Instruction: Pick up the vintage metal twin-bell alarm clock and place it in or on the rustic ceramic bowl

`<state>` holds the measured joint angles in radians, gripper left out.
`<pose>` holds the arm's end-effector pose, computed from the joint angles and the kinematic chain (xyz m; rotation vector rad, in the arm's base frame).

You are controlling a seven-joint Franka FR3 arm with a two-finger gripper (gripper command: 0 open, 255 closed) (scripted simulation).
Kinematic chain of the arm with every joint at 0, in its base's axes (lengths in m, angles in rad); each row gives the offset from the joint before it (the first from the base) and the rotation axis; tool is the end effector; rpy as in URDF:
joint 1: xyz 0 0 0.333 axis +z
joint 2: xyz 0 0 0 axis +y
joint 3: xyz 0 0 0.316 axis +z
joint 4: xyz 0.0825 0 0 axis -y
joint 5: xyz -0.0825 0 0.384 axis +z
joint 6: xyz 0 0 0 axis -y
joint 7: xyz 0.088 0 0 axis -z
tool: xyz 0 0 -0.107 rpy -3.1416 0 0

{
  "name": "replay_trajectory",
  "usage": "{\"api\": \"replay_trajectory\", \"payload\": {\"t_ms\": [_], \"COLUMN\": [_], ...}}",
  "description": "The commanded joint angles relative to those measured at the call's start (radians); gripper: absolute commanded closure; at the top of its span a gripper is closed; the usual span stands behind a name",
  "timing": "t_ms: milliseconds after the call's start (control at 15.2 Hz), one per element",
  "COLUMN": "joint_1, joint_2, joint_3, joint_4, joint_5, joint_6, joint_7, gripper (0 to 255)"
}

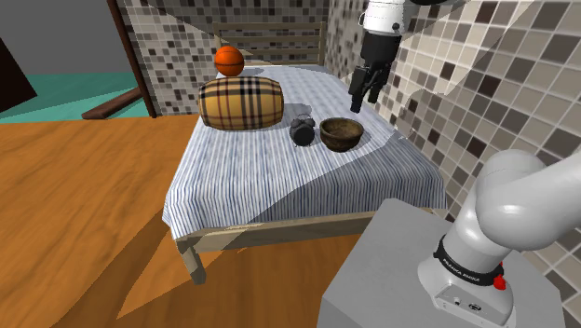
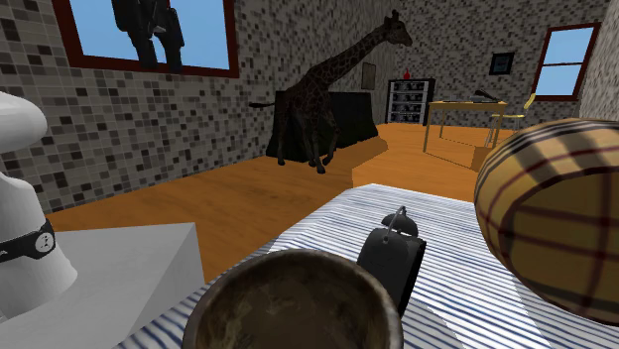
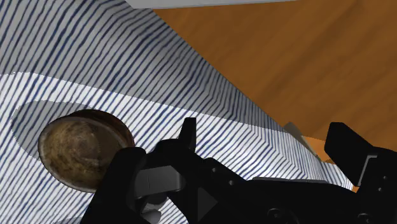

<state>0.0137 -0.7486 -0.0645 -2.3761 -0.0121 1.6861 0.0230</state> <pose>0.3272 -0.0230 0.5790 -3.1075 0.0883 -0.0898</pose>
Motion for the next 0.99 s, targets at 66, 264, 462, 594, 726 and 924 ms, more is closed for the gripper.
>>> {"api": "replay_trajectory", "payload": {"t_ms": [66, 264, 462, 594, 726, 924], "joint_1": [-0.001, -0.004, -0.005, -0.005, -0.005, -0.003], "joint_2": [0.025, 0.107, 0.198, 0.263, 0.330, 0.436], "joint_3": [-0.014, -0.053, -0.092, -0.116, -0.139, -0.170], "joint_4": [0.000, 0.009, 0.030, 0.051, 0.078, 0.129], "joint_5": [-0.014, -0.050, -0.081, -0.097, -0.109, -0.119], "joint_6": [0.024, 0.097, 0.168, 0.213, 0.257, 0.317], "joint_7": [-0.026, -0.100, -0.173, -0.220, -0.267, -0.337], "gripper": [0, 0, 0, 0, 0, 0]}}
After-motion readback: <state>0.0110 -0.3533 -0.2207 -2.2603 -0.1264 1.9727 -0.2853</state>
